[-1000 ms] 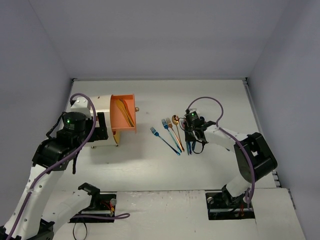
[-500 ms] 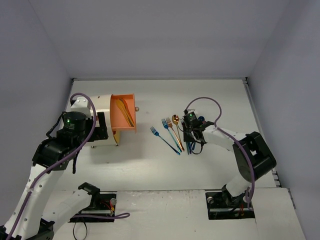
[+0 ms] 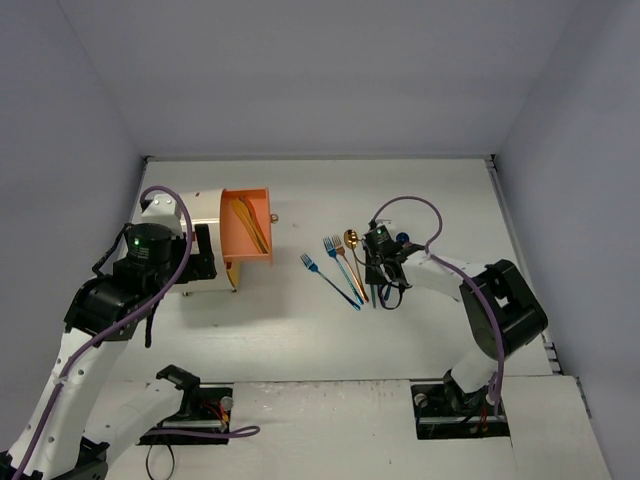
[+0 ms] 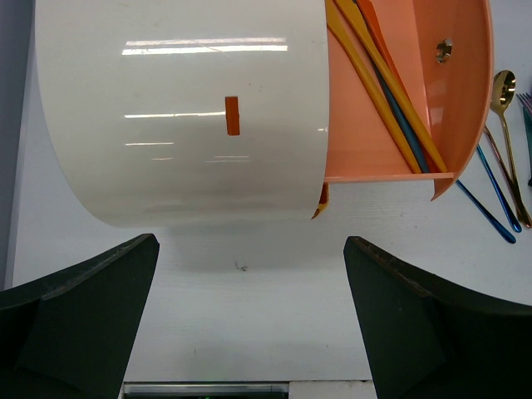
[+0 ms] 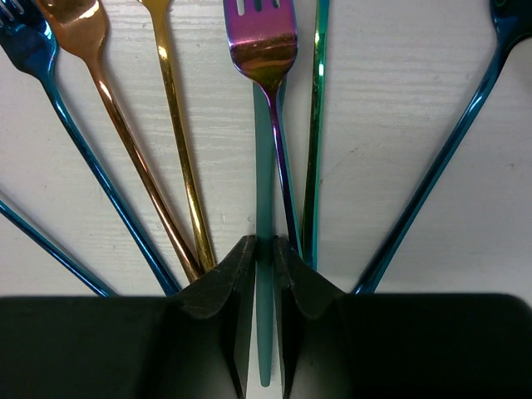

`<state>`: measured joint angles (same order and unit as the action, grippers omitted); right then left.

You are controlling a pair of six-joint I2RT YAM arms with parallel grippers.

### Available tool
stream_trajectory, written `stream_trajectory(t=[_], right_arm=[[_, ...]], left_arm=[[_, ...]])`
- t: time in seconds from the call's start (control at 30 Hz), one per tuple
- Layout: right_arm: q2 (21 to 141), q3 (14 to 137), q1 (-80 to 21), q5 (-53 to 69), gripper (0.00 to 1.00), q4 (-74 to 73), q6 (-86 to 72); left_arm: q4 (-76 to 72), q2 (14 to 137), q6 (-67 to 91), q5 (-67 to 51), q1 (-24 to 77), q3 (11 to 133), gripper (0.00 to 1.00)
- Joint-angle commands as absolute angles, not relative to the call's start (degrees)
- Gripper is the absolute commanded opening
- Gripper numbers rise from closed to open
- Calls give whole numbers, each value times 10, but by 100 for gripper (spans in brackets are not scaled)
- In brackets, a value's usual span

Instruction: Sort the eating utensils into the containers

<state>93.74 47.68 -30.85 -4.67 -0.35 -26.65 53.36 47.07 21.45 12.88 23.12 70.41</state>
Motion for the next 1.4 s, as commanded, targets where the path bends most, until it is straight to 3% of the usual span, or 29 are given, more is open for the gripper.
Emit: stream_trajectory(t=[0.0, 0.2, 0.37, 0.77, 1.07, 1.37], right_arm=[[965, 474, -315, -88, 16, -17, -280], [999, 504, -321, -111, 15, -42, -274], [1012, 521, -324, -109, 0, -48, -269], [874, 637, -331, -12, 0, -75, -201], [863, 828, -364, 85, 0, -99, -152], [1017, 1124, -485, 97, 0, -90, -78]], left_arm=[[504, 473, 210, 128, 228, 711, 93], [504, 475, 211, 128, 228, 715, 93], [505, 474, 210, 129, 229, 717, 93], [504, 476, 210, 134, 228, 723, 93], [504, 475, 207, 136, 228, 729, 93], [505, 466, 209, 138, 228, 727, 93]])
